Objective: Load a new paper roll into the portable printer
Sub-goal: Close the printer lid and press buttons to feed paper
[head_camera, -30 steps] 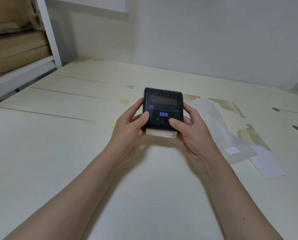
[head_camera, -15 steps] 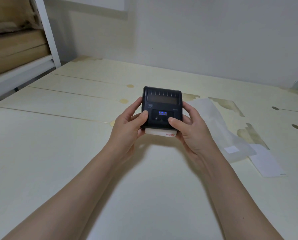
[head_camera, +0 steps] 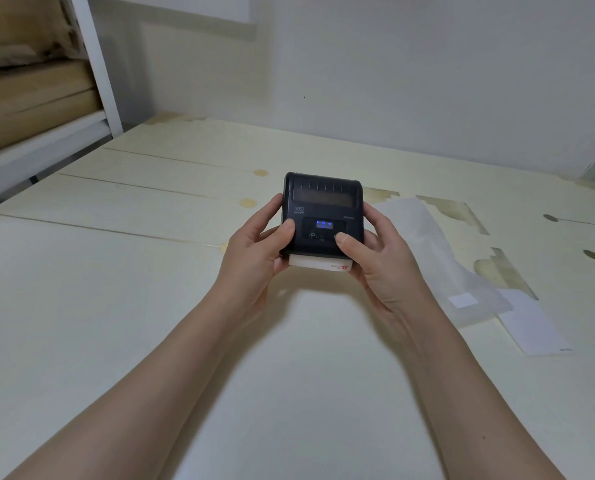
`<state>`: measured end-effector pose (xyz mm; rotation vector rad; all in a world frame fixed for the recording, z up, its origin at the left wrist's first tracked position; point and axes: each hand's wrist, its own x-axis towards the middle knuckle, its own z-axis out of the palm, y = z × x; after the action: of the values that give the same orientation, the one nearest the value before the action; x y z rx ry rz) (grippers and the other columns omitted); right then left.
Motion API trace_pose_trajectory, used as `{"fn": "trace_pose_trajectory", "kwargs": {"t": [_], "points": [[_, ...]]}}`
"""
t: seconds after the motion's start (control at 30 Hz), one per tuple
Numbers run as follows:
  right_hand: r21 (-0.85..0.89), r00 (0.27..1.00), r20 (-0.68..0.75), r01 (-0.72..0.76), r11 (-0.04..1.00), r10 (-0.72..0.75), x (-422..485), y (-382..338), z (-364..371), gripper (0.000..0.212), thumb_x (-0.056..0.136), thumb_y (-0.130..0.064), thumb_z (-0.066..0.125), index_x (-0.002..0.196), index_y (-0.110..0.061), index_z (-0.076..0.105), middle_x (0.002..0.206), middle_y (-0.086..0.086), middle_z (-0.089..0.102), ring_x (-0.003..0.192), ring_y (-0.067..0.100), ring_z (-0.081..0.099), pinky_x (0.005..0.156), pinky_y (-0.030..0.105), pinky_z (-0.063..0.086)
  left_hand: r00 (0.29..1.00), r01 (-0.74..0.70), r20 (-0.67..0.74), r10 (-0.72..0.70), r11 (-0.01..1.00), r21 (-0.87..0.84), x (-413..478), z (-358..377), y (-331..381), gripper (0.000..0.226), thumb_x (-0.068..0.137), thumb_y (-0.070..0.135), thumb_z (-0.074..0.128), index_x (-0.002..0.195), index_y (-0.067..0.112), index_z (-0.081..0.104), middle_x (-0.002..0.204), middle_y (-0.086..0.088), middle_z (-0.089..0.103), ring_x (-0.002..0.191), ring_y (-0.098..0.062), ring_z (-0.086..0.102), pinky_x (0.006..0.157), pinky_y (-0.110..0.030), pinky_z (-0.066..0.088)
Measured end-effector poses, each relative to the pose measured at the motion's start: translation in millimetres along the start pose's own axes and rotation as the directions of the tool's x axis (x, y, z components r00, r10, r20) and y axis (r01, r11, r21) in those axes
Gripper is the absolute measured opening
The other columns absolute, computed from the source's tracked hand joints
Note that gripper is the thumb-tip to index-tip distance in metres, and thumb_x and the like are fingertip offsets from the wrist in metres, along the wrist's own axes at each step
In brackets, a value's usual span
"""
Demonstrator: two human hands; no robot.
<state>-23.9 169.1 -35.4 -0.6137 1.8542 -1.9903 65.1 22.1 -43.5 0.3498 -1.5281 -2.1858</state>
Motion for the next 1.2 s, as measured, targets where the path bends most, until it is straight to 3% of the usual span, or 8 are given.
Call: {"fn": "trace_pose_trajectory", "kwargs": {"t": [0.13, 0.33, 0.53, 0.67, 0.77, 0.93, 1.1, 1.2], "points": [[-0.007, 0.999, 0.046, 0.006, 1.0, -0.005, -1.4, -6.1, 4.9, 0.039, 0.1, -0.027, 0.053, 0.138, -0.028, 0.05, 0.124, 0.001, 0.069, 0.115, 0.021, 0.065, 0.1, 0.051, 0.049, 1.0, -0.002, -0.027, 0.001, 0.999, -0.053, 1.7, -1.1, 2.0, 0.047, 0.098, 0.013, 0.055, 0.142, 0.024, 0.048, 0.102, 0.006, 0.077, 0.108, -0.021, 0.07, 0.098, -0.038, 0.053], [0.056, 0.998, 0.013, -0.07, 0.996, 0.069, -2.5, -10.2, 6.4, 0.038, 0.101, -0.045, 0.043, 0.13, -0.024, 0.055, 0.128, 0.001, 0.066, 0.112, 0.022, 0.067, 0.094, 0.053, 0.054, 0.996, -0.003, -0.092, -0.005, 0.996, -0.086, 2.9, -2.0, 3.9, 0.047, 0.097, 0.014, 0.057, 0.143, 0.022, 0.048, 0.095, 0.007, 0.079, 0.101, -0.018, 0.072, 0.084, -0.029, 0.058], [-0.042, 0.982, -0.069, -0.177, 0.983, 0.174, -3.9, -14.3, 8.2, 0.054, 0.098, -0.052, 0.042, 0.144, -0.025, 0.036, 0.136, -0.002, 0.05, 0.098, 0.015, 0.07, 0.069, 0.039, 0.063, 0.985, 0.028, -0.166, -0.039, 0.997, -0.069, 6.9, -9.6, 2.2, 0.046, 0.096, 0.012, 0.057, 0.141, 0.022, 0.05, 0.114, -0.002, 0.074, 0.094, -0.018, 0.075, 0.074, -0.028, 0.059], [-0.204, 0.979, -0.118, -0.185, 0.961, 0.164, -4.5, -10.8, 8.1, 0.062, 0.096, -0.056, 0.04, 0.149, -0.025, 0.031, 0.133, -0.007, 0.05, 0.1, 0.011, 0.067, 0.061, 0.027, 0.061, 0.98, 0.046, -0.195, -0.035, 0.998, 0.053, 10.7, -10.8, -1.8, 0.043, 0.096, 0.014, 0.057, 0.138, 0.024, 0.052, 0.101, 0.0, 0.077, 0.086, -0.017, 0.076, 0.074, -0.028, 0.058], [-0.271, 0.982, -0.137, -0.165, 0.948, 0.131, -5.8, -8.2, 8.2, 0.061, 0.096, -0.055, 0.041, 0.148, -0.024, 0.032, 0.126, -0.008, 0.05, 0.098, 0.01, 0.066, 0.06, 0.025, 0.061, 0.981, 0.06, -0.194, -0.023, 0.98, 0.19, 12.9, -11.6, -4.6, 0.043, 0.098, 0.019, 0.054, 0.14, 0.027, 0.049, 0.107, -0.003, 0.074, 0.093, -0.019, 0.073, 0.08, -0.032, 0.059], [-0.287, 0.983, -0.131, -0.159, 0.945, 0.126, -6.7, -6.0, 11.0, 0.059, 0.096, -0.054, 0.042, 0.146, -0.023, 0.036, 0.125, -0.005, 0.054, 0.094, 0.013, 0.07, 0.059, 0.024, 0.059, 0.982, -0.003, -0.151, 0.11, 0.819, 0.574, 18.5, -14.3, -9.1, 0.04, 0.1, 0.031, 0.043, 0.139, 0.03, 0.049, 0.113, 0.0, 0.07, 0.104, -0.022, 0.065, 0.096, -0.043, 0.049], [-0.299, 0.984, -0.121, -0.16, 0.941, 0.129, -6.9, -4.1, 13.8, 0.055, 0.096, -0.054, 0.043, 0.144, -0.026, 0.039, 0.113, -0.014, 0.057, 0.075, 0.011, 0.075, 0.082, 0.04, 0.06, 0.982, 0.046, -0.16, 0.097, 0.703, 0.709, 21.8, -20.5, -11.8, 0.034, 0.1, 0.032, 0.036, 0.129, 0.033, 0.055, 0.104, 0.005, 0.069, 0.117, -0.031, 0.052, 0.099, -0.041, 0.041], [-0.303, 0.984, -0.117, -0.162, 0.939, 0.133, -7.0, -3.0, 14.7, 0.055, 0.096, -0.055, 0.044, 0.143, -0.027, 0.039, 0.114, -0.013, 0.057, 0.074, 0.012, 0.075, 0.083, 0.042, 0.059, 0.971, 0.034, -0.169, 0.167, 0.606, 0.795, 23.5, -23.8, -11.8, 0.038, 0.1, 0.028, 0.038, 0.133, 0.027, 0.056, 0.114, 0.005, 0.067, 0.121, -0.029, 0.047, 0.104, -0.034, 0.032]]}}
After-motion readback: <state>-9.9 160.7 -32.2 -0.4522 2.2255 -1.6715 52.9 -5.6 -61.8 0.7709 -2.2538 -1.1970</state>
